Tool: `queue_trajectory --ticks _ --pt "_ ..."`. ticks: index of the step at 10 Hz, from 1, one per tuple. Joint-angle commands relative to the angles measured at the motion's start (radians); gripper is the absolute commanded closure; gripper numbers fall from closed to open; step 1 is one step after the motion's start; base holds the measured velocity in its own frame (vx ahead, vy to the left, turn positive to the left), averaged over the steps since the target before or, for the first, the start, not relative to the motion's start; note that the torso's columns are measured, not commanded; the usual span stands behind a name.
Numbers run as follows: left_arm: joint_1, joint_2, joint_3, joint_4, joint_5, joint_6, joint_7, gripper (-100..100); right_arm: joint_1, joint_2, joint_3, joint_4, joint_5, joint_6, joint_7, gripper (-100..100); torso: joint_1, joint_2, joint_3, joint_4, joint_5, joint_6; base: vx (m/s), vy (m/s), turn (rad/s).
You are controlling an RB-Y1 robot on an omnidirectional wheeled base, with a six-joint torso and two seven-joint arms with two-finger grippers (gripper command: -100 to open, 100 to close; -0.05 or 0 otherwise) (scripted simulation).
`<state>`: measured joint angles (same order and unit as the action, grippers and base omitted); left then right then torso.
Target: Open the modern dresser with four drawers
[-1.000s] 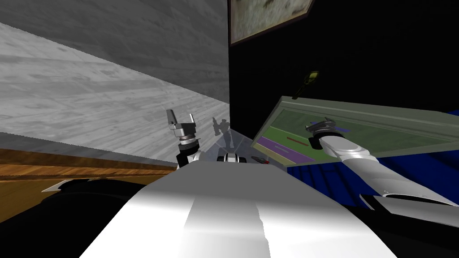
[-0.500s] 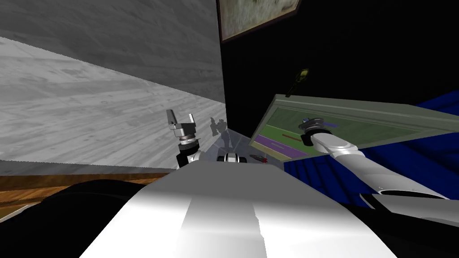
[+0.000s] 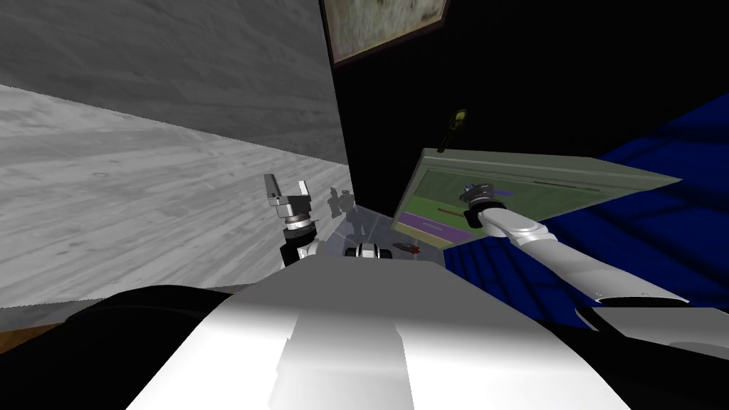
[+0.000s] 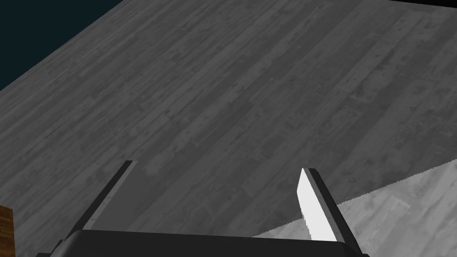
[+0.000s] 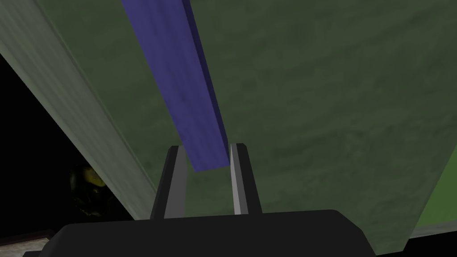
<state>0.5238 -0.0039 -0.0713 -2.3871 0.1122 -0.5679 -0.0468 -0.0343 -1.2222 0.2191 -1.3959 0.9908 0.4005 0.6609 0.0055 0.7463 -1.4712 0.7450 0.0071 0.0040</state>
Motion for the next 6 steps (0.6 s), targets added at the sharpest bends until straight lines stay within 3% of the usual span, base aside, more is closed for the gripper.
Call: queue_trajectory --ticks 1,2,3,4,5,6 --pt "0.000 0.000 0.000 0.000 0.000 0.000 0.000 0 -0.048 -0.030 0.077 -0.072 -0.076 0.066 0.065 100 0.000 0.000 0.000 0.000 0.000 -0.002 0.023 -0.014 -0.256" --pt "0.000 0.000 0.000 0.000 0.000 0.000 0.000 0 -0.048 -0.030 0.081 -0.097 -0.085 0.068 0.065 100 -0.001 0.001 0.001 0.001 0.000 0.003 0.025 -0.010 -0.149" --pt "0.000 0.000 0.000 0.000 0.000 0.000 0.000 0 -0.067 -0.043 0.132 -0.131 -0.129 0.102 0.098 100 -0.001 0.002 0.001 0.002 0.000 -0.001 0.033 -0.024 -0.237" --pt "0.000 0.000 0.000 0.000 0.000 0.000 0.000 0 -0.067 -0.043 0.132 -0.157 -0.129 0.106 0.098 100 -0.002 0.002 0.001 0.001 -0.001 0.003 0.026 -0.016 -0.128" --pt "0.000 0.000 0.000 0.000 0.000 0.000 0.000 0 -0.086 -0.057 0.178 -0.185 -0.163 0.135 0.132 100 -0.003 0.001 0.001 0.001 -0.001 0.000 0.028 -0.020 -0.252" --pt "0.000 0.000 0.000 0.000 0.000 0.000 0.000 0 -0.086 -0.057 0.183 -0.215 -0.173 0.143 0.132 100 -0.004 0.001 0.001 0.001 -0.002 0.003 0.021 -0.010 -0.132"
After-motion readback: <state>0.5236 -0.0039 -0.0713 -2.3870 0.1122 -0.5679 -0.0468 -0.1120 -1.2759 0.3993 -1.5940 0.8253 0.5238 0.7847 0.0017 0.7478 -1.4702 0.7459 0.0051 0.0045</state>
